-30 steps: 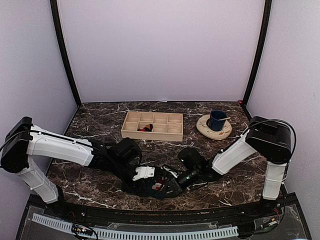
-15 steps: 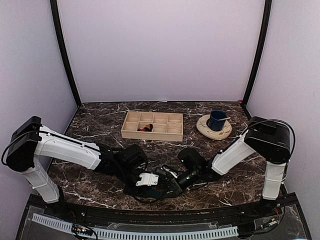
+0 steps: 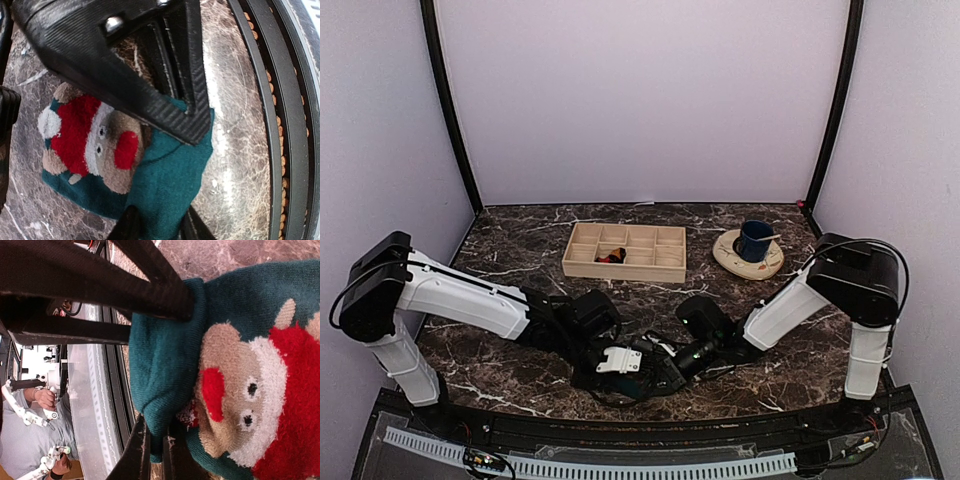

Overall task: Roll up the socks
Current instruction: Roll the sock at the center of the board.

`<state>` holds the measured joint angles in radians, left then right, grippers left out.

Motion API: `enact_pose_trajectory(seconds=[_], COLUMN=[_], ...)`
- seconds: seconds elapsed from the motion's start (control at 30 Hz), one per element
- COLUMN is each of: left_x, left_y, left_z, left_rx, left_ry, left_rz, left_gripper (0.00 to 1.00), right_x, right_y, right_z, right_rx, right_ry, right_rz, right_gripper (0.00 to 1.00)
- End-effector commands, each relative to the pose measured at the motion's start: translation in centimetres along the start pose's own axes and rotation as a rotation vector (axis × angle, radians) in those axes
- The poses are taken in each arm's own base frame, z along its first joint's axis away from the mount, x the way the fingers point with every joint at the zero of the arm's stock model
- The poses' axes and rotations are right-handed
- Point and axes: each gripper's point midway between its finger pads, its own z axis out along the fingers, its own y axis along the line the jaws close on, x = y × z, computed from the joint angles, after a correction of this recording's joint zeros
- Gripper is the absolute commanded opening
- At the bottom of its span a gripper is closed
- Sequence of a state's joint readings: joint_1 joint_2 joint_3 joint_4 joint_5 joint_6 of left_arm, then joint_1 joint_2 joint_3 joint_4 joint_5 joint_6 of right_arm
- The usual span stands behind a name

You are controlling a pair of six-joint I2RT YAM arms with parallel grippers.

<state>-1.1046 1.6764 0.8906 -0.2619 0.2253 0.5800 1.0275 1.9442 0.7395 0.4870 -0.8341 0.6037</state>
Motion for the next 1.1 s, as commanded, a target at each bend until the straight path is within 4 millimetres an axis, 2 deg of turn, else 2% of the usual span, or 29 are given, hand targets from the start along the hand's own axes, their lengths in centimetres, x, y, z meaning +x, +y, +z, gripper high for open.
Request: enact_pose_trajectory(seconds=[0.0, 0.13, 0.27, 0.4, 0.6, 0.87, 1.07], left_x=[0.0, -0.1, 0.0, 0.2, 1.0, 2.7, 2.3], left_y=[-0.3, -0.5, -0.7, -1.0, -0.5, 0.7, 0.1], left_z=[0.5, 0.8, 0.9, 0.6, 0.6, 0.5, 1.2], left_rx=[0.035, 0.068, 0.084, 0.1, 0.09, 0.088, 0.189], left_ry=[0.032, 0.05, 0.066, 0.076, 0.112, 0.176, 0.215], left_rz=[0.013, 0.005, 0.005, -0.008, -0.059, -0.169, -0.226], left_gripper=[0.24, 0.13, 0.09, 0.08, 0.07, 0.07, 0.07], right_x=[0.8, 0.7, 0.8, 0.5, -0.7, -2.0, -2.1], right_y=[-0.4, -0.4, -0.8, -1.6, -2.9, -4.1, -4.5], right_z=[0.1, 0.0, -0.2, -1.0, -3.2, -5.8, -7.5], right_rx=[-0.013, -0.005, 0.024, 0.066, 0.143, 0.221, 0.28], right_ry=[0.017, 0.015, 0.013, -0.015, -0.095, -0.189, -0.247], right_rz=[0.014, 0.012, 0.009, 0.017, 0.035, 0.047, 0.029], right_gripper=[0.0, 0.0, 0.04, 0.13, 0.18, 0.21, 0.22])
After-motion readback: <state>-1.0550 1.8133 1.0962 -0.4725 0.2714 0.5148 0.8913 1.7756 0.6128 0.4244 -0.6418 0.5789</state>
